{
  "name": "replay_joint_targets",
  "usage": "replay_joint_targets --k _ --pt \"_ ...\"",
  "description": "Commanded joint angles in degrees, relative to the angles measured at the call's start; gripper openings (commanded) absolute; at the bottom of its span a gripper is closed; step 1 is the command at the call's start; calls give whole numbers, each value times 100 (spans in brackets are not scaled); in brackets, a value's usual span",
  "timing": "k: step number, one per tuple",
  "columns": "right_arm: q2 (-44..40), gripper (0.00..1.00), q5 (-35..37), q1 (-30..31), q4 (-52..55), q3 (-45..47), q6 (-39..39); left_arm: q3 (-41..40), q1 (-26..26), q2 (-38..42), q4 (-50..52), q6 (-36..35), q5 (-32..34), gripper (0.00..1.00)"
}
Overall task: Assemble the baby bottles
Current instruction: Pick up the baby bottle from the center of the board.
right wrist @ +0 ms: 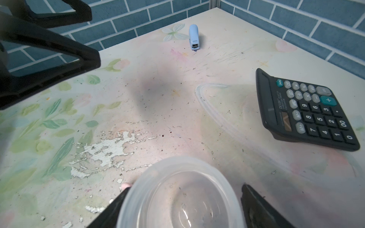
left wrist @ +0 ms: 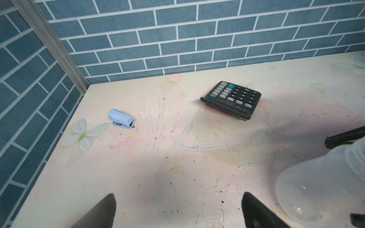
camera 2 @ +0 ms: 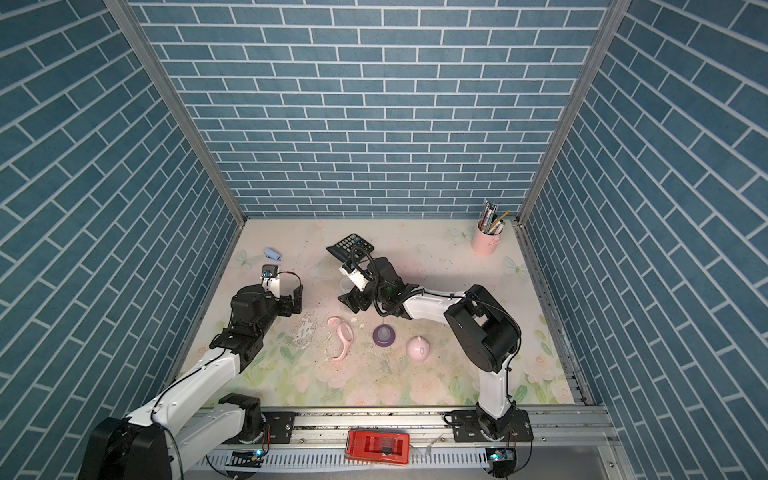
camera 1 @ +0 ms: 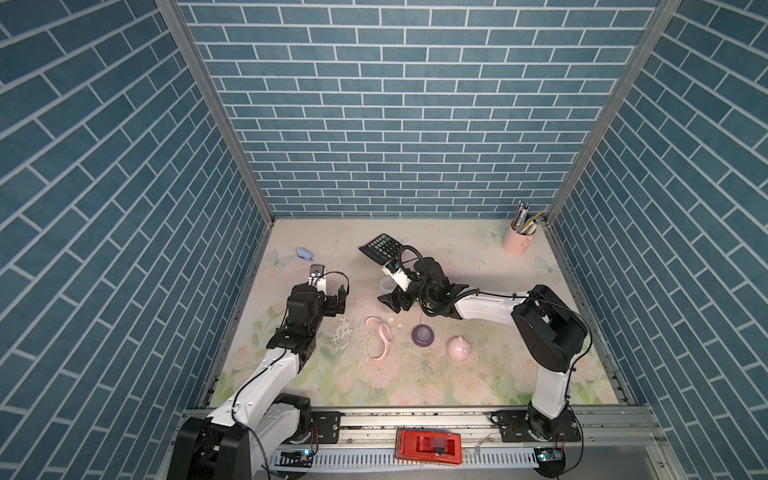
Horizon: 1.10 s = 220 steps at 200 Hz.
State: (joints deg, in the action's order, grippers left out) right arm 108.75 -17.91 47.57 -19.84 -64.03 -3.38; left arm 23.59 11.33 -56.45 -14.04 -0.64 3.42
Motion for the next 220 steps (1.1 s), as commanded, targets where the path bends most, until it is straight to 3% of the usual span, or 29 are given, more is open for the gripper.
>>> replay_joint_targets --k 1,52,94,137,189,220 --pt "111 82 129 42 -206 -119 -251 89 18 -46 -70 -32 -52 100" --pt "120 67 210 42 -376 -51 -242 76 18 -64 -90 -32 -65 100" --pt "86 48 229 43 -443 -18 -175 96 18 -64 -65 -26 -129 99" --pt "-404 37 216 42 -461 151 47 108 18 -41 -50 -21 -371 100" --pt "-1628 33 393 -103 870 -90 569 287 97 -52 -533 52 -2287 99" --pt "-2255 30 173 -535 1722 -263 1085 568 462 -124 -711 -488 -3317 100"
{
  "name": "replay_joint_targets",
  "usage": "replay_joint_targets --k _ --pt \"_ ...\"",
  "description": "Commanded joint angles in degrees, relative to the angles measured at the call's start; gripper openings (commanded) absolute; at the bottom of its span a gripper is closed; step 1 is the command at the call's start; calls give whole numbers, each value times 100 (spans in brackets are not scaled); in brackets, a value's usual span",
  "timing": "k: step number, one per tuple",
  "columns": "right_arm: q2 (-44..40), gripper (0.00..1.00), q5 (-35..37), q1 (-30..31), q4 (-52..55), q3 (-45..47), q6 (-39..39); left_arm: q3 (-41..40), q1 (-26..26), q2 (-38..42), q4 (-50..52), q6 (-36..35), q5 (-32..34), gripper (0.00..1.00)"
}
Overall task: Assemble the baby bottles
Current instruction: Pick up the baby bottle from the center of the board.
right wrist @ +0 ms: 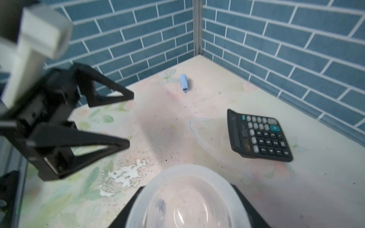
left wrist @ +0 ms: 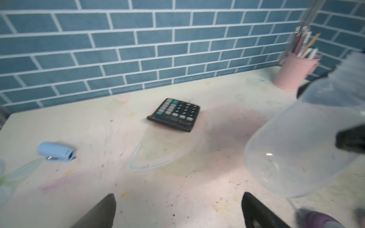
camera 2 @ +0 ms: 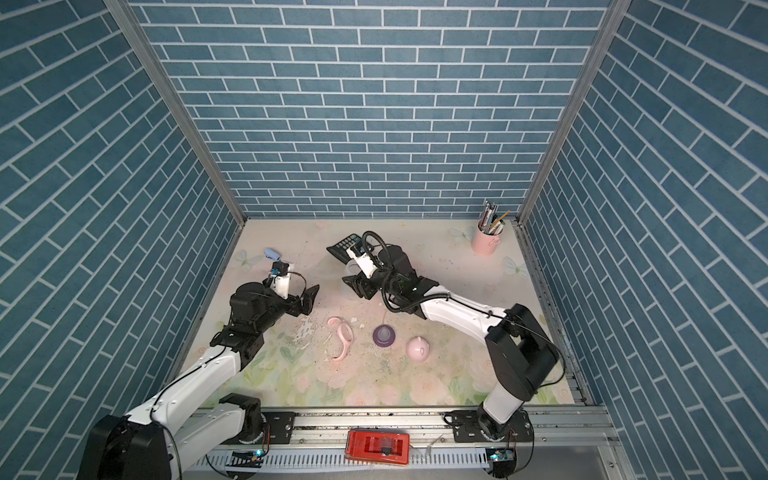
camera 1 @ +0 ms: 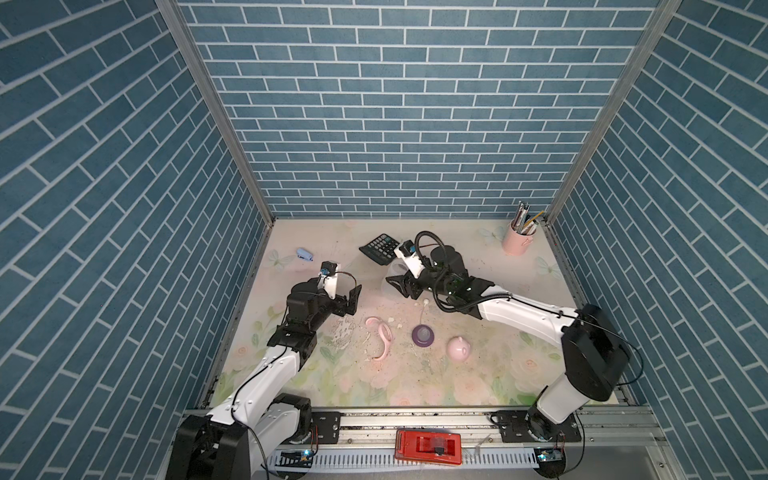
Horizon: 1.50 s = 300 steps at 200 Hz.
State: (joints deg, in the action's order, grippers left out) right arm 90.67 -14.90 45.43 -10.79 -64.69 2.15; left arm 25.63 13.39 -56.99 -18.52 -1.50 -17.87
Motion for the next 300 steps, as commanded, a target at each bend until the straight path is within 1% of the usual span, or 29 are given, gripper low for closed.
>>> replay_joint_targets --k 1,18,37,44,69,86,103,140,208,231,253,300 --pt "-468 30 -150 -336 838 -200 549 386 272 -72 -229 -425 -1217 100" --pt "-756 29 -584 -554 1078 -250 780 906 460 -191 344 -667 -1922 100" --pt "-990 29 -1001 -588 1263 -343 881 1410 630 -396 885 -781 -2666 100" --pt "-1036 29 -1189 -581 1298 -393 952 1626 684 -454 979 -786 -2831 99" --pt "-1169 28 -1808 -588 1004 -406 1377 1950 852 -589 1278 -902 -3433 100" --pt "-1240 28 -2057 -588 712 -380 1667 2106 880 -676 1517 -936 -3839 100" --pt "-1263 28 -2237 -571 463 -356 1858 2122 900 -703 1513 -867 -4115 100" --pt "-1250 26 -2460 -492 -48 -308 2187 2044 929 -707 1296 -656 -4139 100" --pt "-1087 26 -2424 -197 -797 -210 2501 2087 921 -639 1046 -268 -4069 100" --pt "-1096 26 -2334 -157 -1211 -48 2655 2003 920 -663 495 191 -4099 100" --pt "-1061 26 -2297 -122 -1331 -10 2685 1915 928 -690 40 514 -4220 100" --pt "-1069 25 -2324 -92 -1352 11 2674 2023 927 -676 359 433 -4284 99"
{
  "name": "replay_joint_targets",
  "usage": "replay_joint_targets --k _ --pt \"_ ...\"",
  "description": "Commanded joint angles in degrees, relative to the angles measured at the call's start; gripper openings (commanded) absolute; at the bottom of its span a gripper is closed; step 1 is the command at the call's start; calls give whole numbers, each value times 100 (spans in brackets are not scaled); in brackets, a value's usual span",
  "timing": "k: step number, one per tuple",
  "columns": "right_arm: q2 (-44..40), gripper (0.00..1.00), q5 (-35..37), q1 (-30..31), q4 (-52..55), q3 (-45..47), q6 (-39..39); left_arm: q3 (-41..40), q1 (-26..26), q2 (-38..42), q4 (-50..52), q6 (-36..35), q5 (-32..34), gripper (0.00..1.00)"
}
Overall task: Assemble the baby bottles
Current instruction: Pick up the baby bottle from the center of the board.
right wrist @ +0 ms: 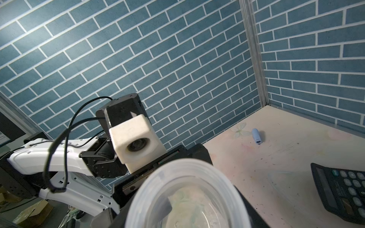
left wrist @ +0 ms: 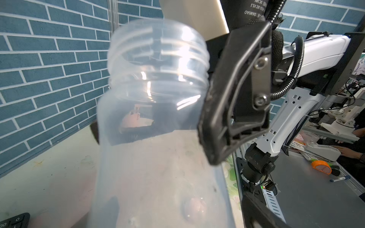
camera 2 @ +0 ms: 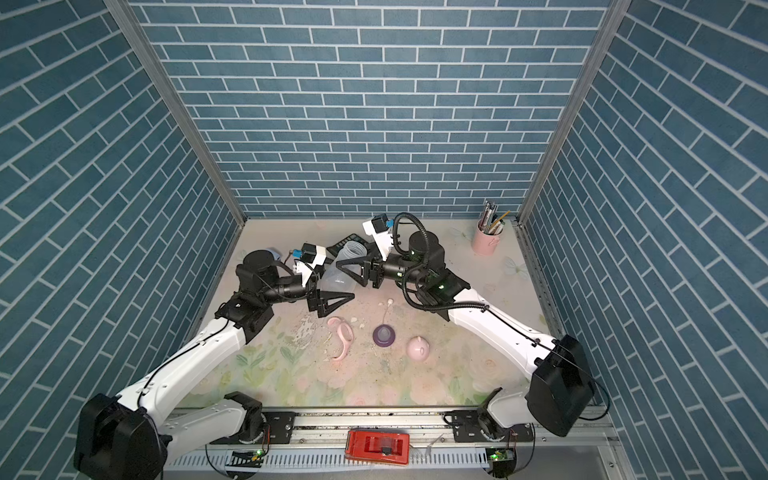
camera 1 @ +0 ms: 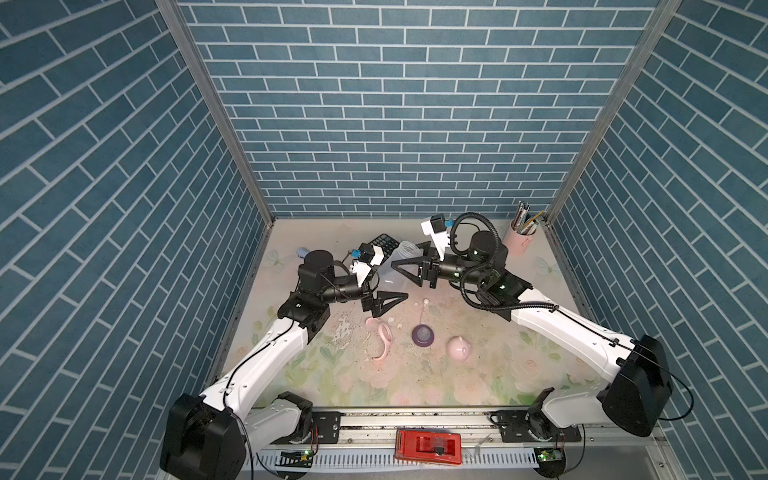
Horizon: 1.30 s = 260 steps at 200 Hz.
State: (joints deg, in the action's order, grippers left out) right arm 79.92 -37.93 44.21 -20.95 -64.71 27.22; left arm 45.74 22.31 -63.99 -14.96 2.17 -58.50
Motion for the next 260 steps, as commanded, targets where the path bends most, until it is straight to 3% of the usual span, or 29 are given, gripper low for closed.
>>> replay_joint_targets --k 1,56,109,174,207,219,260 --pt "6 25 -16 28 -342 16 168 18 32 25 7 65 -222 99" --pt "-42 25 -134 38 -601 42 326 107 40 -96 366 27 -285 99" --pt "98 25 -293 53 -662 42 433 146 48 -28 353 53 -182 92" --pt "234 25 -381 80 -755 78 559 112 52 61 275 111 -173 95" --pt "201 26 -408 83 -780 89 569 110 48 69 330 57 -160 82" --pt "153 29 -412 88 -721 100 512 120 53 70 432 12 -50 80" --pt "-405 57 2 82 363 211 -331 138 48 214 1041 -229 672 76"
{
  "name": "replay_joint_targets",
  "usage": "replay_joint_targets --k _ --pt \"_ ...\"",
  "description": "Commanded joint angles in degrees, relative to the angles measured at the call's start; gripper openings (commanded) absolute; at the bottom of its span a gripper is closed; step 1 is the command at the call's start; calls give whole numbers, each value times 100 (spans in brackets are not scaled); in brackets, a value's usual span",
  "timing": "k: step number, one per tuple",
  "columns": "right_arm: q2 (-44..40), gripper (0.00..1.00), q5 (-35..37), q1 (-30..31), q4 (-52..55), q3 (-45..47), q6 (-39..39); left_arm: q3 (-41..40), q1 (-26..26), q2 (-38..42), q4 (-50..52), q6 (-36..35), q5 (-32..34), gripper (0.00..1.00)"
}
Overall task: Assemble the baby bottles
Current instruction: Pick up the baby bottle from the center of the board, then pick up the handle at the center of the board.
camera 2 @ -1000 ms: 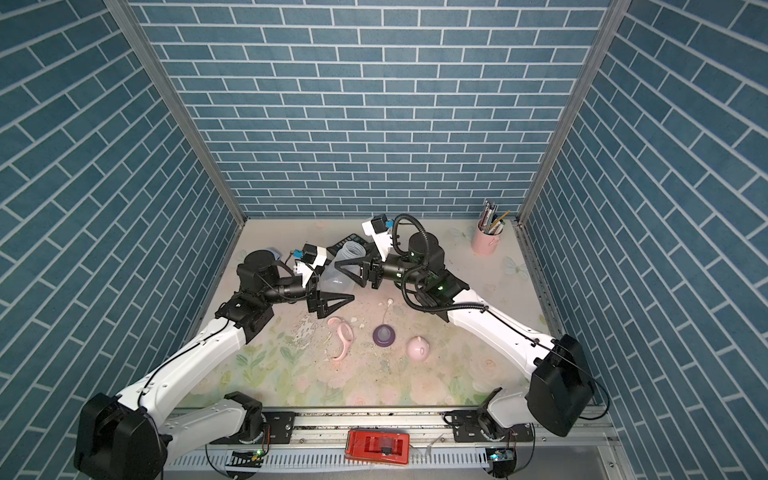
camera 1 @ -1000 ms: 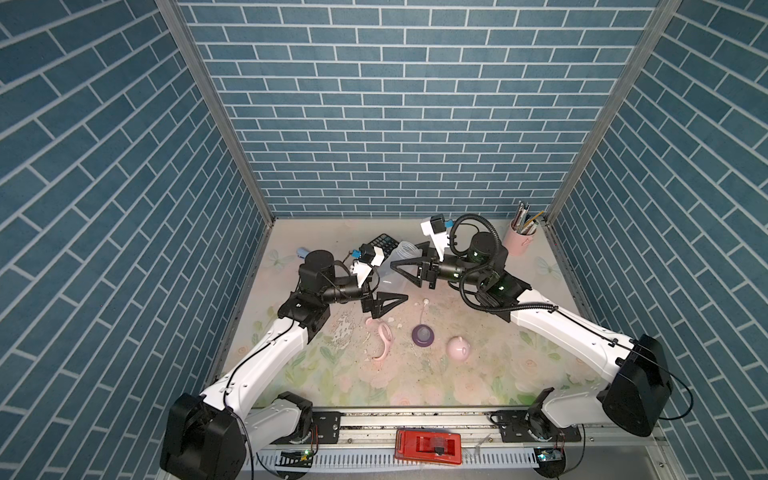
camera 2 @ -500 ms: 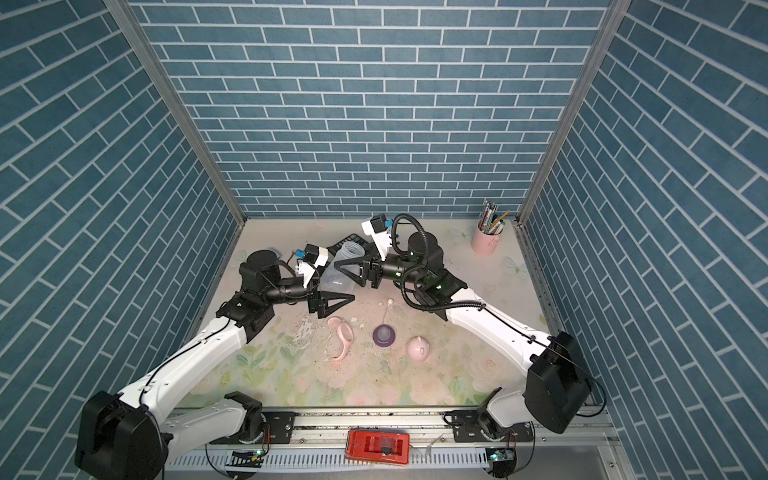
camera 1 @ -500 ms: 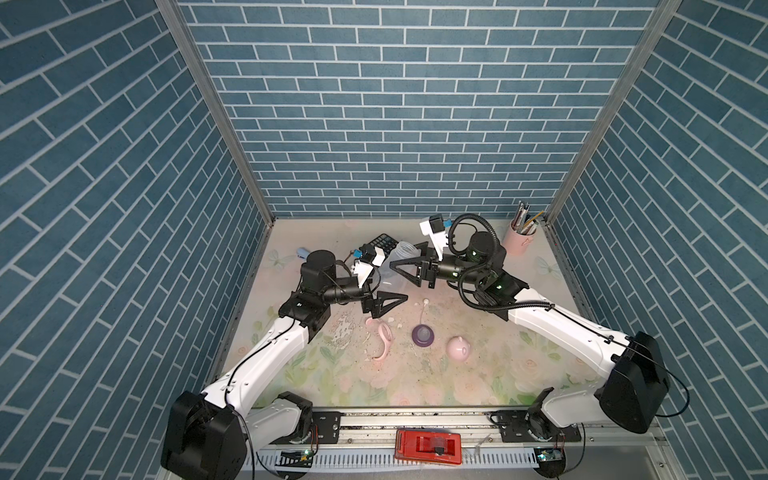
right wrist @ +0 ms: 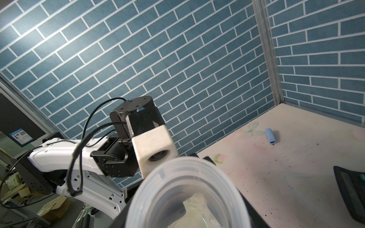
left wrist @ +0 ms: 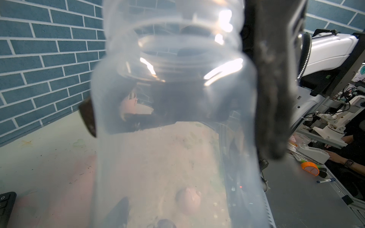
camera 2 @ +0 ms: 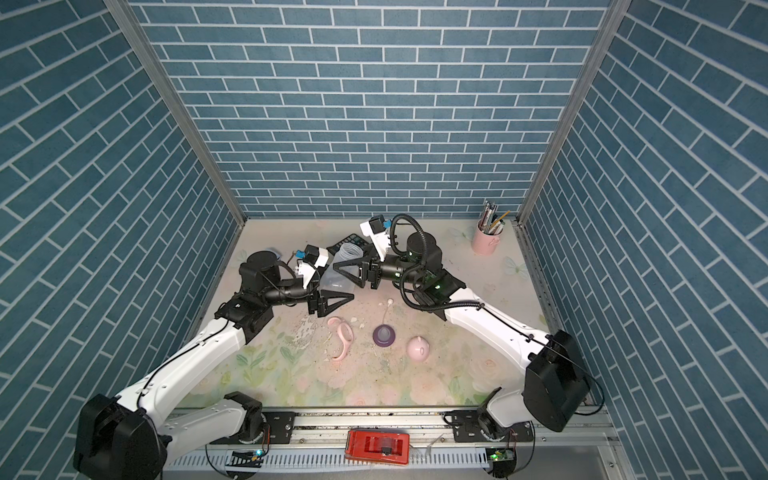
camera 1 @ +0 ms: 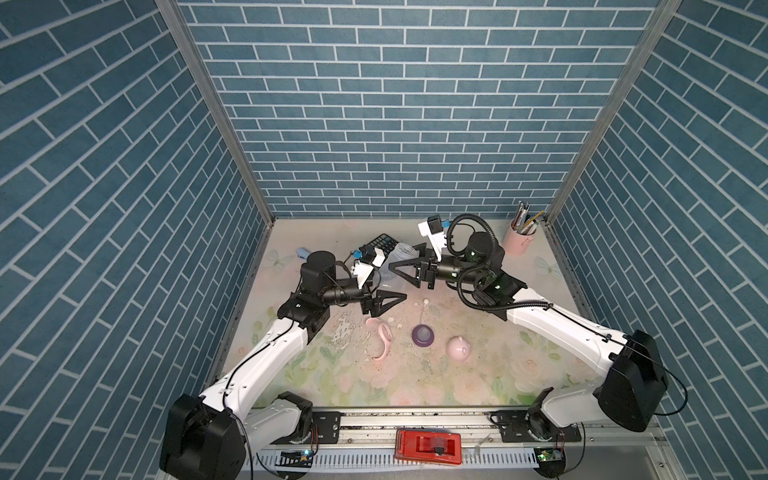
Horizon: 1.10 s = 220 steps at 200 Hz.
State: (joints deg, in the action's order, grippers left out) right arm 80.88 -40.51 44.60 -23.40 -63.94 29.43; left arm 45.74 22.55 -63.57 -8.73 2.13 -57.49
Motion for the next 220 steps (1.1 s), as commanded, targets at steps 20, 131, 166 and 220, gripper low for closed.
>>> replay_joint_targets --k 20,131,166,220 --pt "-817 70 491 40 1077 297 -885 81 16 316 678 -346 1008 76" --pt "-856 96 1247 106 2987 957 -1700 -484 9 1708 1650 -271 4510 72" --pt "-378 93 1674 427 3430 920 -1665 -556 7 2254 1762 -231 5351 71" --pt "174 87 3062 1432 3589 974 201 -688 11 2453 1964 -170 6007 70"
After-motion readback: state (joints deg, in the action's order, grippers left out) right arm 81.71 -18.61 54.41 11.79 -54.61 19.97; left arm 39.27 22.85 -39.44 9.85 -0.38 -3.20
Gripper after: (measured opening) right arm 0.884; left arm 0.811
